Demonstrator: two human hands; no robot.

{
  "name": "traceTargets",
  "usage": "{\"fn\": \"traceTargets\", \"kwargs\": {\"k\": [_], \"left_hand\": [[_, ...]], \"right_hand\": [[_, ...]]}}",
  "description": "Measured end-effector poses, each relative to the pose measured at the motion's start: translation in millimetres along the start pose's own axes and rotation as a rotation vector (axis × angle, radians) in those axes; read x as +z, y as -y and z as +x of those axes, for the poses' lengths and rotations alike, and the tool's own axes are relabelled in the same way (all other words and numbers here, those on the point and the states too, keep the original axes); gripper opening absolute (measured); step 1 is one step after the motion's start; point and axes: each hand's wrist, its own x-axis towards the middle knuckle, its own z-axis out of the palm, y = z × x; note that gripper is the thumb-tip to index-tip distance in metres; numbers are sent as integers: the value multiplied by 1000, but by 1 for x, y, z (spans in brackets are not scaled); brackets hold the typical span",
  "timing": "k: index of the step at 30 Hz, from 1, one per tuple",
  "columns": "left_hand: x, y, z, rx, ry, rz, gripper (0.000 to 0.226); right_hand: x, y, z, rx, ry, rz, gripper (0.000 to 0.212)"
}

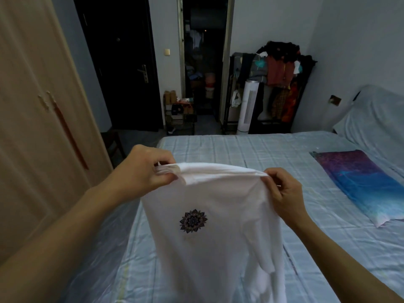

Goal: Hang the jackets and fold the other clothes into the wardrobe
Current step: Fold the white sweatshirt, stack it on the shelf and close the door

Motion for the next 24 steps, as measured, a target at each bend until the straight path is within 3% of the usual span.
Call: {"fn": "traceTargets", "kwargs": {"k": [8, 16, 20, 24], "left_hand": [[76, 86, 111, -57, -83, 114, 15], [85, 122, 157, 28, -242, 226, 10], [89, 122, 142, 65, -231, 174, 20], [112, 116, 88, 61, -138, 120, 23]], "right_hand": [[52, -105, 106, 134, 16, 8, 15], [74, -133, 204, 32, -38, 74, 7], [67, -132, 198, -23, 40, 96, 6], [58, -138, 140, -106, 199, 13, 11]]}}
